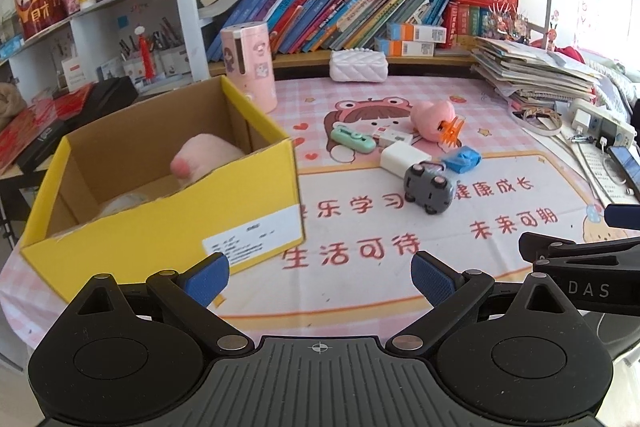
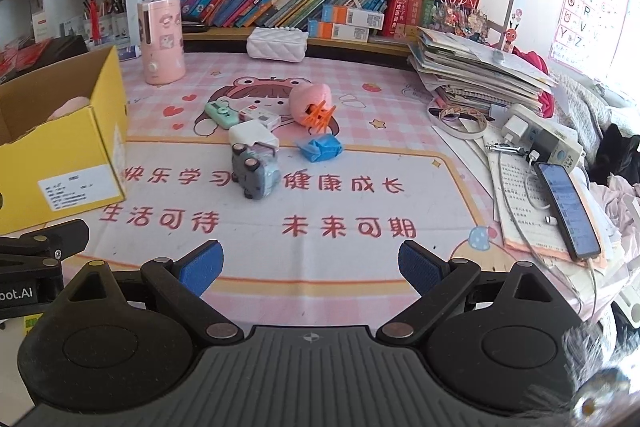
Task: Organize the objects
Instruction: 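Grasp the grey toy car with the left tool while the right tool approaches the blue item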
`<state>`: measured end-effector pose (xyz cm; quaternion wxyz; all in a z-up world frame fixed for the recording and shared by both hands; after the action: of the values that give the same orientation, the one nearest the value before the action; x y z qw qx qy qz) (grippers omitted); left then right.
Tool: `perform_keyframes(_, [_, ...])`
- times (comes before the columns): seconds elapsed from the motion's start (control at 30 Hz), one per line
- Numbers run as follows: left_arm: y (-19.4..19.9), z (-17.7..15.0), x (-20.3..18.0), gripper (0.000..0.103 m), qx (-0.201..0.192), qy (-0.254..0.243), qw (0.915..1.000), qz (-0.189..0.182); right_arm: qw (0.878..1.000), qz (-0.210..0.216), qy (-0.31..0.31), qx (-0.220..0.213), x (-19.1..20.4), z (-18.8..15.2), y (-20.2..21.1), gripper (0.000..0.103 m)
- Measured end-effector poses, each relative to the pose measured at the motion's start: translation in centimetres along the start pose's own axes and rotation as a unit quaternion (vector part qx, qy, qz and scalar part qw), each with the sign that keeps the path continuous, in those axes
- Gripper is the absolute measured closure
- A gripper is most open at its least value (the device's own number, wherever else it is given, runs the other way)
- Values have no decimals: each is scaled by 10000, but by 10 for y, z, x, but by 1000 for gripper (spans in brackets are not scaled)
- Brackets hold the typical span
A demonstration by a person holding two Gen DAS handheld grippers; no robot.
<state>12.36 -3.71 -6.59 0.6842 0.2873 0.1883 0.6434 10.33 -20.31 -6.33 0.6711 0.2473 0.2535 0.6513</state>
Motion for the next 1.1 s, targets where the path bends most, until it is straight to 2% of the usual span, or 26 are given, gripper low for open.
perform_keyframes(0.3, [-19,16,-19,4,13,164,9998,87,9998,157,117,9,-19,20,-23,9])
perform_keyframes(0.5, [-28,27,-30,4,-129,317,9993,167,9992,331,239,-41,-32,36,-37,11])
perform_keyframes(0.6, [-36,30,-38,4,8,304,9994,151,9988,411,266,-49,-39,43,-45,12])
perform_keyframes(0.77, [-48,32,-48,4,231,375,9989,188,9977,618,289,22,-47,50,-60,23])
perform_keyframes(0.9, [-54,34,-55,4,287,351,9986,255,9960,833,286,138,-52,54,-75,36])
perform_keyframes(1.1, [-67,40,-72,6,379,286,9985,267,9941,1004,344,219,-57,62,-94,40])
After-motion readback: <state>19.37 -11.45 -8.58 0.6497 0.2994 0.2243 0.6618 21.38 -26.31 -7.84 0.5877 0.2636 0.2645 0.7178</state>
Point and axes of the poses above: each gripper's, at about its wrist camera, not at the fingertips, and y roughly against the way its jaws point, x to its left, z to its top, the point moved 8 cm from there along -y, roughly the way its jaws point, and after that the axes turned 5 degrees about z, right-handed, at the moved point
